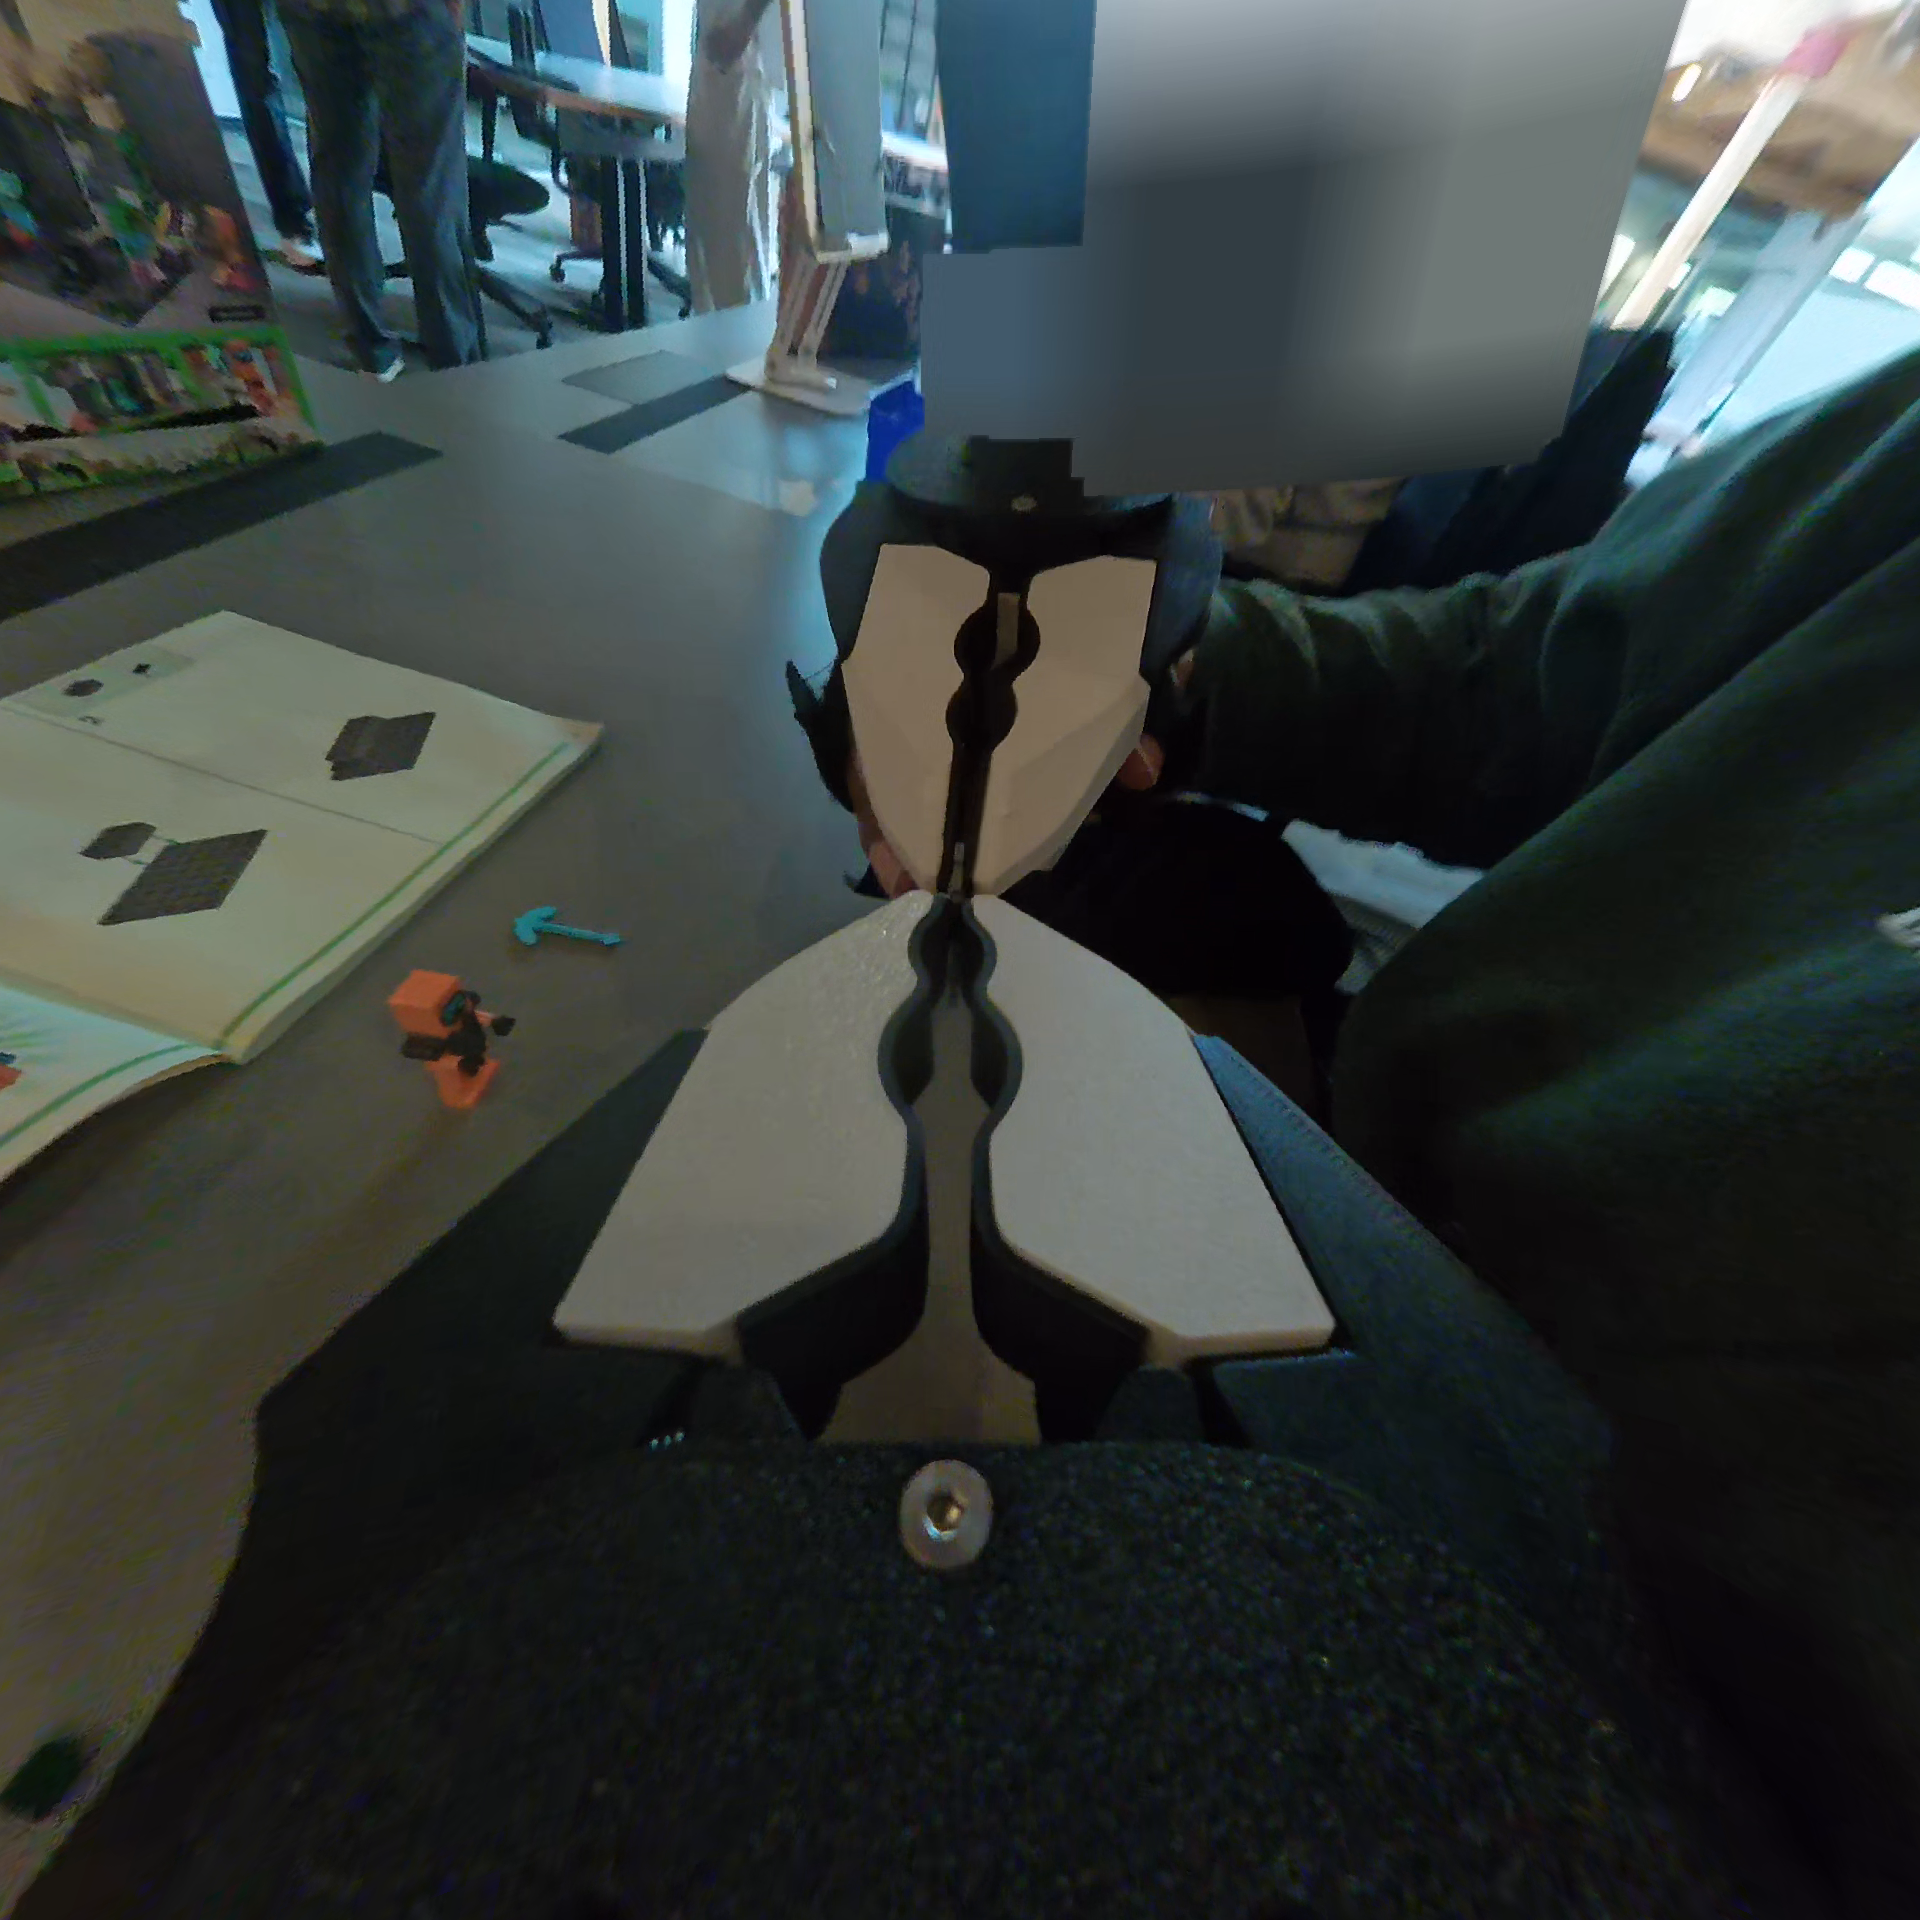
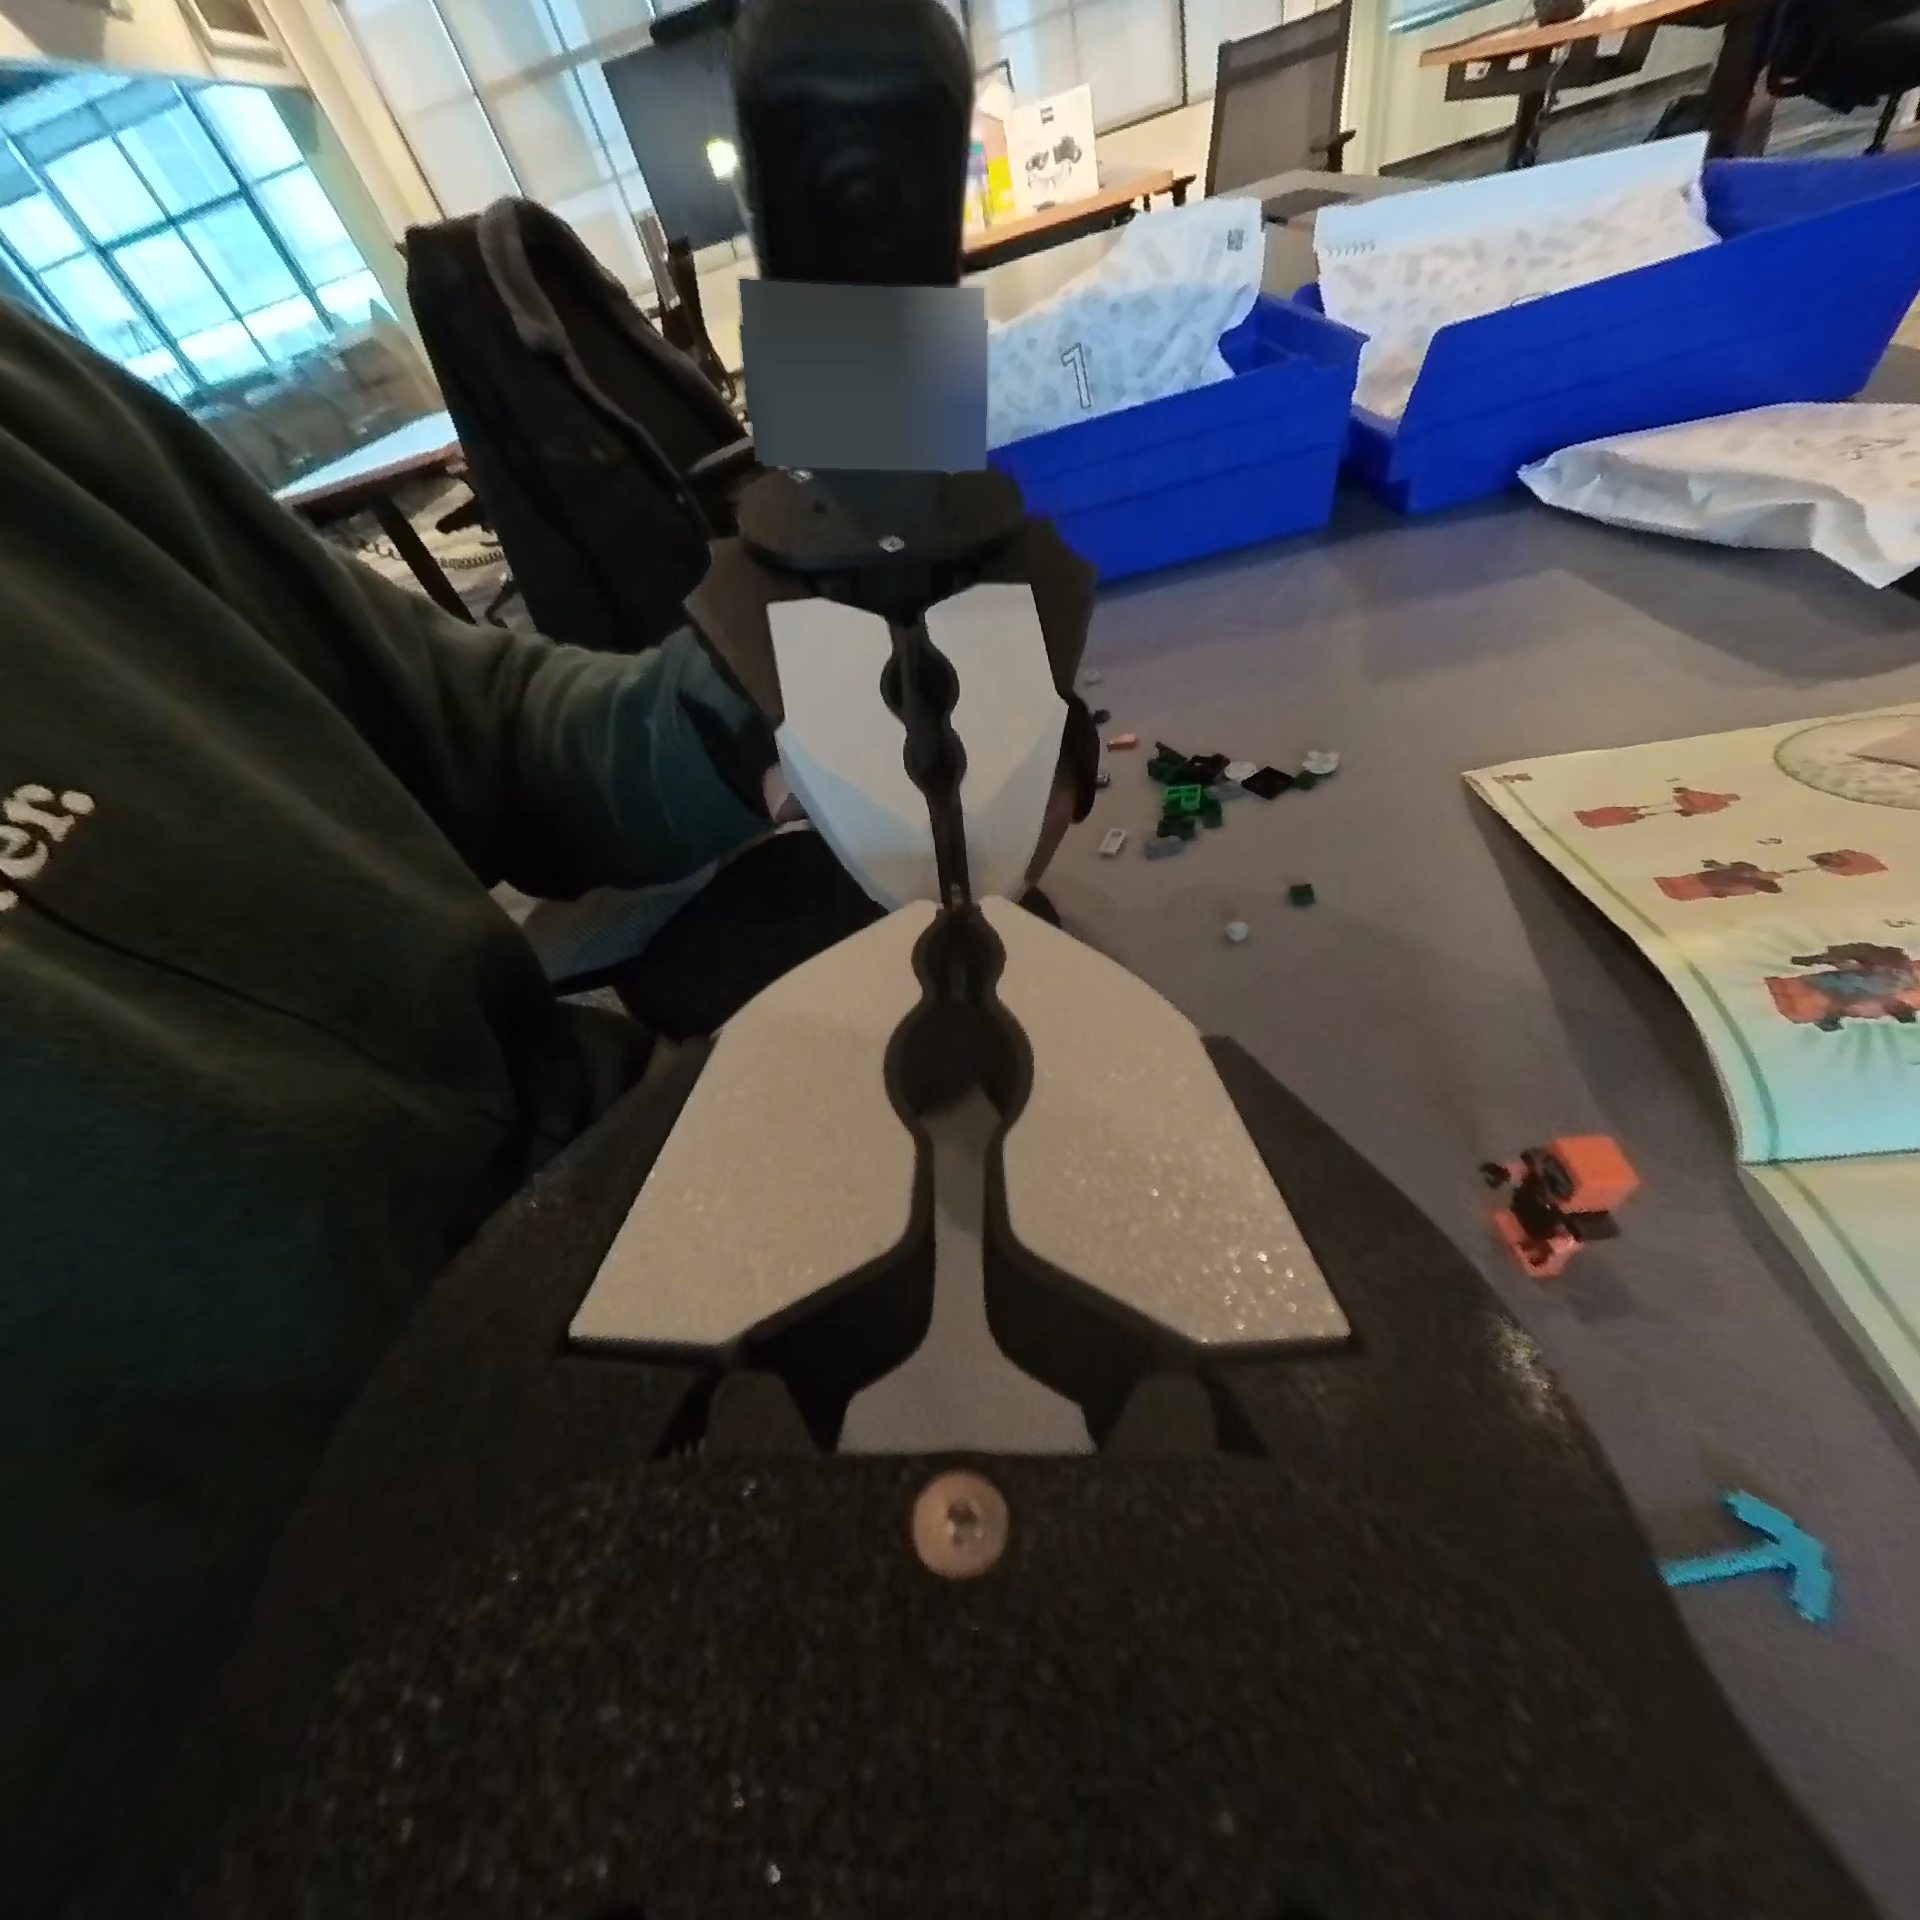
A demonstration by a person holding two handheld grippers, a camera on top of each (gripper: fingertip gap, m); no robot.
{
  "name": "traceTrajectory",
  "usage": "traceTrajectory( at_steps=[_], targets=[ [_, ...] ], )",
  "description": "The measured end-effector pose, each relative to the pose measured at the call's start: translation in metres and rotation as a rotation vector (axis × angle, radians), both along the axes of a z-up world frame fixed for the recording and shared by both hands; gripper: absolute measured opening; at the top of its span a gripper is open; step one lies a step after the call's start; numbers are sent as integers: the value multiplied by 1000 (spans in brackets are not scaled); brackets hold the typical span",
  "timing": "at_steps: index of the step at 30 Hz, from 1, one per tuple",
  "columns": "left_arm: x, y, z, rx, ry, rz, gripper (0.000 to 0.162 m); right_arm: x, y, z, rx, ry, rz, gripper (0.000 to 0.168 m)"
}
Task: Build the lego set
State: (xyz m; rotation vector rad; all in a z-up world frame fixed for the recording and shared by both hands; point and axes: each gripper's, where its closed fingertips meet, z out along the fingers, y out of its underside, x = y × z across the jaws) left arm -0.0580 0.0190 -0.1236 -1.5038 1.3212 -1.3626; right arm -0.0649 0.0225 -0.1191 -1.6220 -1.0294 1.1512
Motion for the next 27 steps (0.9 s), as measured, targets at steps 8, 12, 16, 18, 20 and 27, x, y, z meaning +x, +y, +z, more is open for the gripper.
traceTrajectory(
  at_steps=[8, 12, 16, 18, 20, 27],
  targets=[
    [-4, 1, 11, -83, -70, -12, 1, 1, -2, 3, -4, 7, -1, 5],
    [-3, 1, 11, -86, -74, -6, 1, -2, -2, 7, 10, 12, -1, 2],
    [-3, 0, 12, -74, -71, 0, 1, -4, -3, 8, 25, -9, 1, 1],
    [-4, 0, 12, -63, -63, 0, 1, -5, -4, 8, 30, -20, 5, 1],
    [-4, 0, 13, -46, -57, 6, 5, -7, -4, 8, 34, -32, 9, 1],
    [-4, -3, 13, -27, -57, 4, 5, -16, -4, 9, 31, -37, 15, 0]
  ],
)
